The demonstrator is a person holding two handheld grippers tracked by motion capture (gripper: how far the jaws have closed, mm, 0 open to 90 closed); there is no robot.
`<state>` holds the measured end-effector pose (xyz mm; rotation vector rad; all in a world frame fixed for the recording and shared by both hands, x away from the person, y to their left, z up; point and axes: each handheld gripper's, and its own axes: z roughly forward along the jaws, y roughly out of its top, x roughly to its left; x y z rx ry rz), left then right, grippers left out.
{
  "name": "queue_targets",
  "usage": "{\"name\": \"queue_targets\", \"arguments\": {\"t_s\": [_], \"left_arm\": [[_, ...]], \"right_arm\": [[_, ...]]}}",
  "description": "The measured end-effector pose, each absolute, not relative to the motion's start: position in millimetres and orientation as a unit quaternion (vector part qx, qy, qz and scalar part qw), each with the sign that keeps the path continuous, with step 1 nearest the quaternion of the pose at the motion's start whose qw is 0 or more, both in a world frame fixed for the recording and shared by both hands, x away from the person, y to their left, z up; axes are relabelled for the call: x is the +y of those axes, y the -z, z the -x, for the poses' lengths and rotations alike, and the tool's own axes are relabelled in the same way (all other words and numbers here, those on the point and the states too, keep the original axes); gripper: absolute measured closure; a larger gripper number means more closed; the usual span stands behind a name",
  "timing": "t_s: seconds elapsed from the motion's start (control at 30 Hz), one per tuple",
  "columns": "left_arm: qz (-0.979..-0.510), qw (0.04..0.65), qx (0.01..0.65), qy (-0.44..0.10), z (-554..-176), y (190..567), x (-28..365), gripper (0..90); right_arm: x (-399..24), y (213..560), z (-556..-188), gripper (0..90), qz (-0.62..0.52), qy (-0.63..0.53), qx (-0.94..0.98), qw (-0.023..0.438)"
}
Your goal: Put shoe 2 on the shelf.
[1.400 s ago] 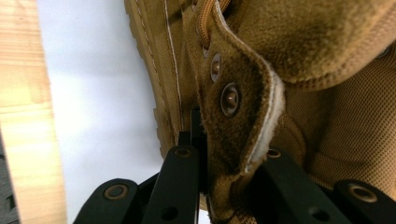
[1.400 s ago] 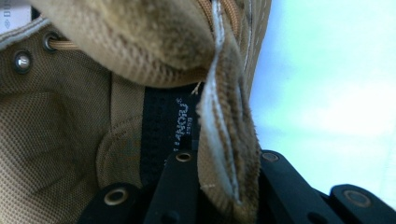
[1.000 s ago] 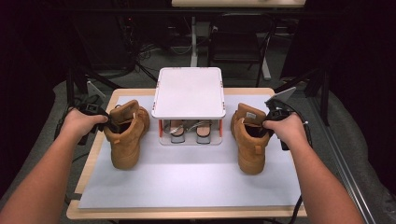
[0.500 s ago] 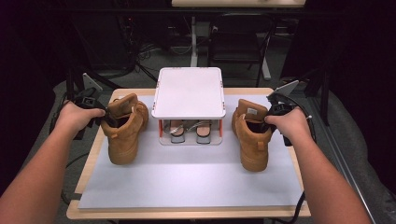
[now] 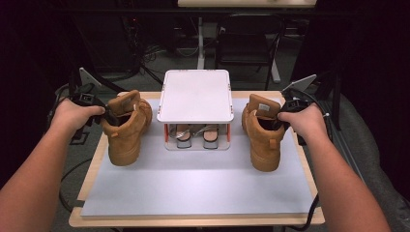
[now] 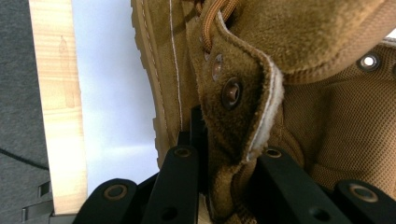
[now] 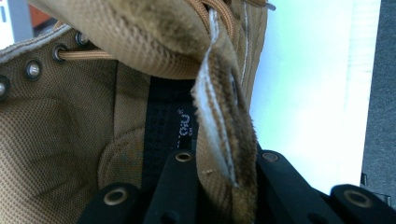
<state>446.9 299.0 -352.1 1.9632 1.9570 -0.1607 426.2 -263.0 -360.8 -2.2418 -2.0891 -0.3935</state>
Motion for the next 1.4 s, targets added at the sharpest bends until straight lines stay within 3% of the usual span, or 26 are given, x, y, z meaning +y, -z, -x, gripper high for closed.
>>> {"name": "queue_targets", "arguments": {"t_s": [1.4], "left_arm": [[-0.689,0.207,0.694,0.039,-447,298,301,83.7]], "right_arm": [[-255,294,-430,84.7,0.726,0.152,-0.67,-0.006]]}}
